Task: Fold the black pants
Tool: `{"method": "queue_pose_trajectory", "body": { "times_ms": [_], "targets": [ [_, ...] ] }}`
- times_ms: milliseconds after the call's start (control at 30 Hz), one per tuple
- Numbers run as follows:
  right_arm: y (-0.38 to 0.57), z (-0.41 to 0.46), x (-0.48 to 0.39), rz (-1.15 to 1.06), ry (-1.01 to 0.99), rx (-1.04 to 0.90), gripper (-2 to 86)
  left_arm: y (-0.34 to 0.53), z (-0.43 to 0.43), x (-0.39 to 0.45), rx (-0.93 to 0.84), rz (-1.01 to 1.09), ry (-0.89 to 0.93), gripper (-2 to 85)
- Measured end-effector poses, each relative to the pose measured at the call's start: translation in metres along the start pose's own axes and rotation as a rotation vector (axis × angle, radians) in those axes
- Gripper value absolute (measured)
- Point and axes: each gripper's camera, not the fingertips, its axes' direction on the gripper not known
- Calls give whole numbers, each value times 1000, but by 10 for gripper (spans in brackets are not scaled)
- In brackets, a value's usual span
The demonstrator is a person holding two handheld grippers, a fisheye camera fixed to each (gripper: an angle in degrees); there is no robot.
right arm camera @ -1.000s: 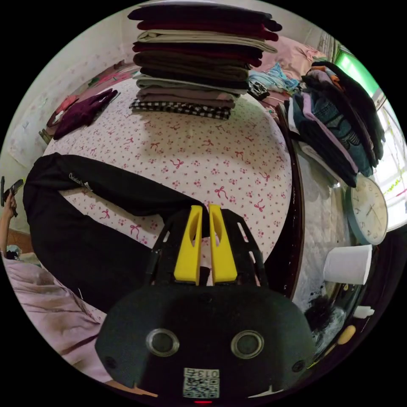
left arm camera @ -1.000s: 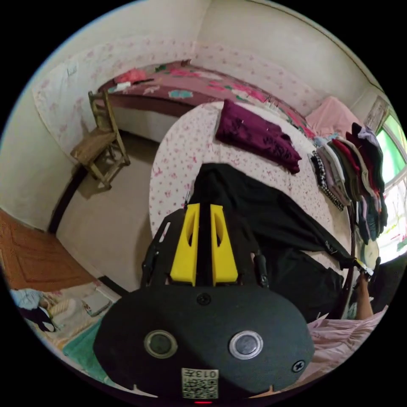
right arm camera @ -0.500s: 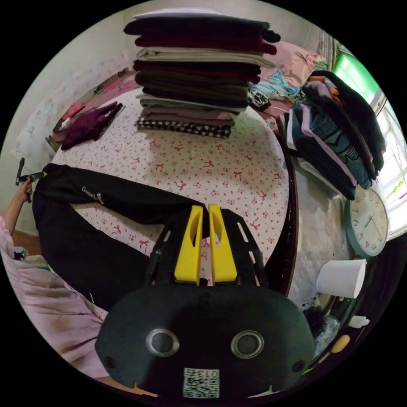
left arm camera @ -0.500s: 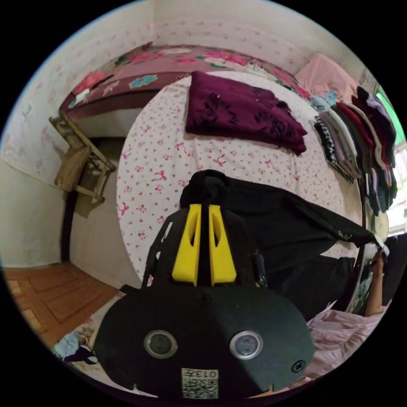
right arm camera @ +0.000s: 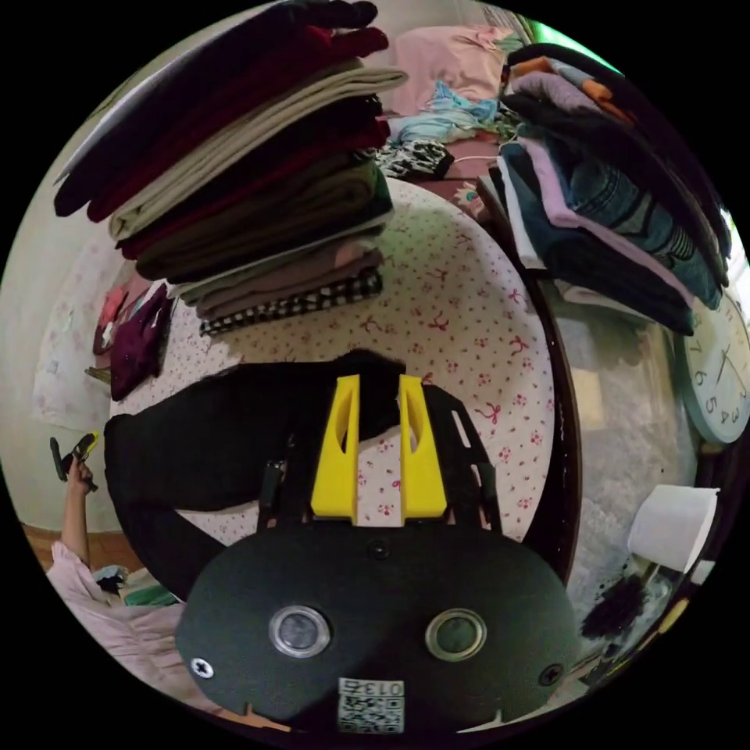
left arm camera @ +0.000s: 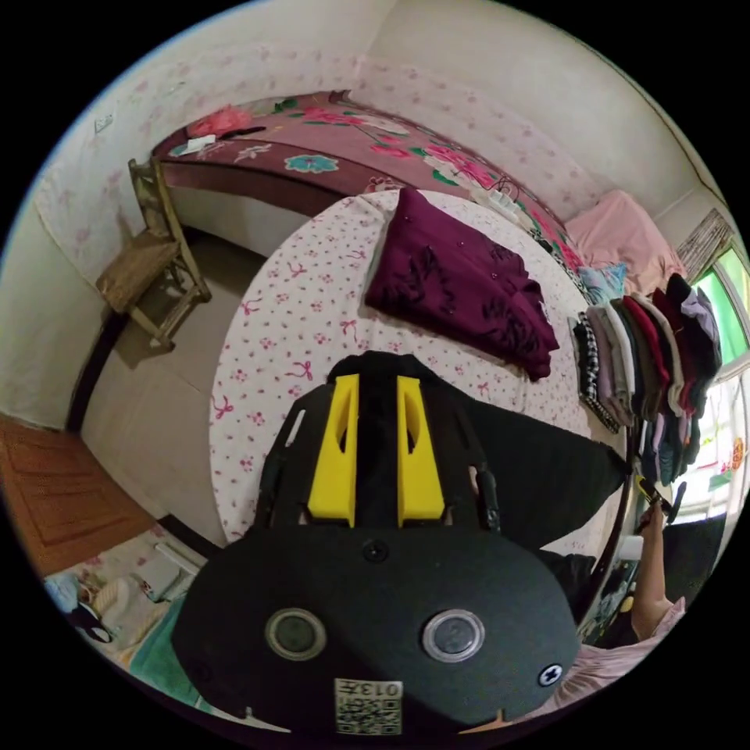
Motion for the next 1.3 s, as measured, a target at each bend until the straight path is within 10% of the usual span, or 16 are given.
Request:
{"method": "queue_pose_trajectory", "body": {
  "times_ms": [300, 833, 1300],
  "targets": [
    [134, -13, 43, -125, -55, -55, 81, 114, -24, 10, 51, 61, -69, 73],
    [247, 13, 74, -79, 26, -160, 79, 276, 114, 336, -177, 1201, -49, 86],
    [233, -7, 109, 109, -22, -38, 88, 273, 137, 380, -156, 987, -51, -2]
  ]
}}
